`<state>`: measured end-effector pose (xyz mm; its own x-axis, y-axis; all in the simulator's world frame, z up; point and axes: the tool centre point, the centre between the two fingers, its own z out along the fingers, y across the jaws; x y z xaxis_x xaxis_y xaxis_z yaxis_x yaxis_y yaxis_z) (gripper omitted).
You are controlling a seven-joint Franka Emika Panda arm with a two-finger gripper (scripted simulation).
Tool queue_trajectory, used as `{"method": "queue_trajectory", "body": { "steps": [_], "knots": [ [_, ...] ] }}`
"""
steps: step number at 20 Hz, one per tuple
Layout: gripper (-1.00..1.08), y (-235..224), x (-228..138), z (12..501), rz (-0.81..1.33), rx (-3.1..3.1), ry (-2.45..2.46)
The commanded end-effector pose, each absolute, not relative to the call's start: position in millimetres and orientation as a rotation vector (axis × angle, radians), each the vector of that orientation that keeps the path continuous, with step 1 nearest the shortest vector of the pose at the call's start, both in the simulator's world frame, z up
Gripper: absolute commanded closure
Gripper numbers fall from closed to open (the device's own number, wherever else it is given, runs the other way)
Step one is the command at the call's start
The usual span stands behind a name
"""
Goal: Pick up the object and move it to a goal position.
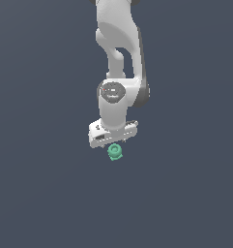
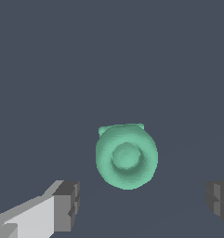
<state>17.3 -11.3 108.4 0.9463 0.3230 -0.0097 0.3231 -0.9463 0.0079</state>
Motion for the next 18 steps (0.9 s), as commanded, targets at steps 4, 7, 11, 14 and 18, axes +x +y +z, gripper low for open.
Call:
{"method": "queue_trajectory", "body": {
  "steps": [4,7,11,14,18],
  "knots": [
    [-0.92,-6.8,21.3,93.8,-0.003,3.078,0.619],
    [-0.92,-5.7,22.1,90.2,0.0,3.075,0.643],
    [-0.92,-5.9,21.7,89.8,-0.002,3.075,0.64],
    [-0.92,-5.8,21.6,83.9,-0.002,3.075,0.641],
    [-0.92,-5.9,21.1,65.1,-0.001,3.075,0.643]
  ]
}}
